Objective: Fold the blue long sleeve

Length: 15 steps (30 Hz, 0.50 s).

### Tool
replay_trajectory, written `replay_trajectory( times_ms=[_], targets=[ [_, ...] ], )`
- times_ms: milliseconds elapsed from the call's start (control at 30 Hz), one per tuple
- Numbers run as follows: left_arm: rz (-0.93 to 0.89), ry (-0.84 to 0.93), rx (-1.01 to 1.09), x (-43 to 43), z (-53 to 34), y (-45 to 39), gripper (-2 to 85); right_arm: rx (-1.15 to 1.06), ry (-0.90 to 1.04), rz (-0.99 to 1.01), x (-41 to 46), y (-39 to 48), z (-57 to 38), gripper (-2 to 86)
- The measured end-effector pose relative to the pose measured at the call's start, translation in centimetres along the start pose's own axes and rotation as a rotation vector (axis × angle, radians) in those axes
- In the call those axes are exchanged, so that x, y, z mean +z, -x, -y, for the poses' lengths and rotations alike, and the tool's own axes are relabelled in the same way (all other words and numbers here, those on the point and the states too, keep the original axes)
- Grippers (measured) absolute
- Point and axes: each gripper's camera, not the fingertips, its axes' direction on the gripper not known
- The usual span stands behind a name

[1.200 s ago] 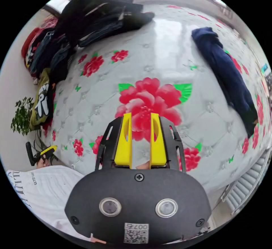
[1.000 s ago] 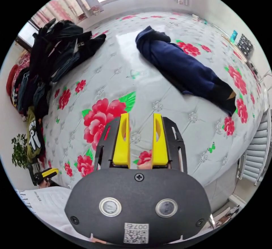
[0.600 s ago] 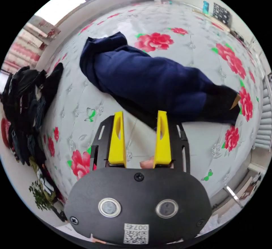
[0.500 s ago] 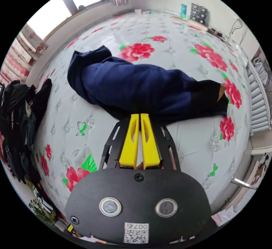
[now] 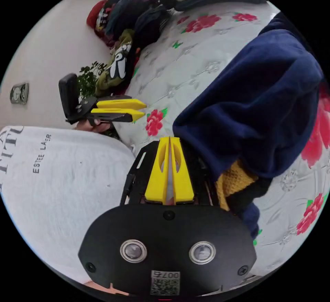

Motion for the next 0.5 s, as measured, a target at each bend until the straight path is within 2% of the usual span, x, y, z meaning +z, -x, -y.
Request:
replay_trajectory(
  times_ms=[167, 300, 433, 500],
  targets=[
    [-0.001, 0.009, 0.178, -0.2, -3.5, -1.8, 8.4, -0.034, -0.147, -0.187, -5.1, 3.4, -5.7, 4.9],
    [-0.031, 0.026, 0.348, 0.9, -4.2, -3.6, 8.2, 0.191, -0.288, -0.308, -10.4, 1.0, -12.2, 8.5],
    [-0.053, 0.134, 0.469, 4.9, -3.3, -5.3, 5.4, 0.277, -0.284, -0.347, -8.4, 1.3, -16.5, 10.4],
    [0.007, 0.082, 0.47, 5.2, -3.1, -5.0, 3.5, 0.274, -0.247, -0.358, -6.0, 2.0, -16.5, 10.4]
  ],
)
